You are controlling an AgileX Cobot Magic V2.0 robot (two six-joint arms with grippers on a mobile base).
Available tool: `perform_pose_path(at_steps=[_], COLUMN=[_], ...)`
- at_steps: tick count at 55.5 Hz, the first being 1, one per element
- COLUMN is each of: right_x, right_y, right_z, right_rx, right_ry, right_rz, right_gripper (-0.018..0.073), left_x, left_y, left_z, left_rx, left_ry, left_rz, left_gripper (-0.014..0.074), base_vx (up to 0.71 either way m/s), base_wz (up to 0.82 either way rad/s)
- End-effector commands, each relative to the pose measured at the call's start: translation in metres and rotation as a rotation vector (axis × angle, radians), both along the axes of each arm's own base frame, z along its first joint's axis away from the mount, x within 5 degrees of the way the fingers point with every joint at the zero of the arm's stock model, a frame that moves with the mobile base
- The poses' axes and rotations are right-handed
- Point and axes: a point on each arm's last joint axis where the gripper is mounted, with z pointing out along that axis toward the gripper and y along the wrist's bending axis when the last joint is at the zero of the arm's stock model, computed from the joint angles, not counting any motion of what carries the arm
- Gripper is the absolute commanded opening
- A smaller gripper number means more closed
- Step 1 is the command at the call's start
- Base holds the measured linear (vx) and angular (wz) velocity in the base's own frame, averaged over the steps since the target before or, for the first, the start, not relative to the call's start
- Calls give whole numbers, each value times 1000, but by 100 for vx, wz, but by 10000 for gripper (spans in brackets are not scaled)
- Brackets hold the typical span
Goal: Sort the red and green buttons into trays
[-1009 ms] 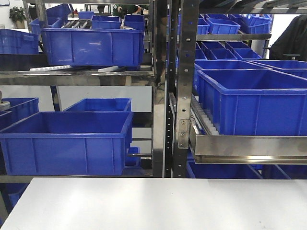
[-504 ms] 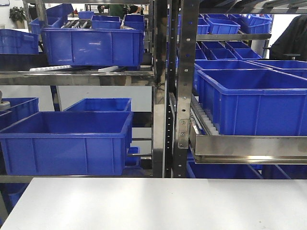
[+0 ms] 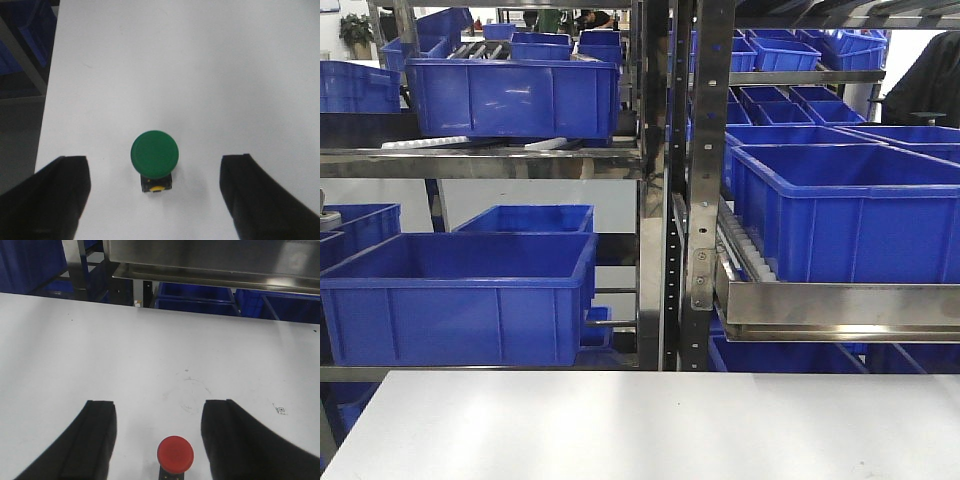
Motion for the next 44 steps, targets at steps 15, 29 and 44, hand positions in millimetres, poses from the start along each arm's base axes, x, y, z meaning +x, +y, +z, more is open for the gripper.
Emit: perform_pose_path(at_steps=[15,29,44], right_x=[6,6,6], right_y=[0,0,0], right_z=[18,18,18], right_rx=[-9,-9,-9], right_ry=[-114,-114,-114], right_rz=[6,6,6], right_gripper=[456,456,456], left_x=[37,48,57], left_y=[-3,-4,1], left_z=[-17,-30,-42], left_rx=[-114,-68,-31], left_ry=[-64,-70,-90], left_rz=[79,43,93], left_gripper=[645,627,616], base_vx=[0,0,0], base_wz=[0,0,0])
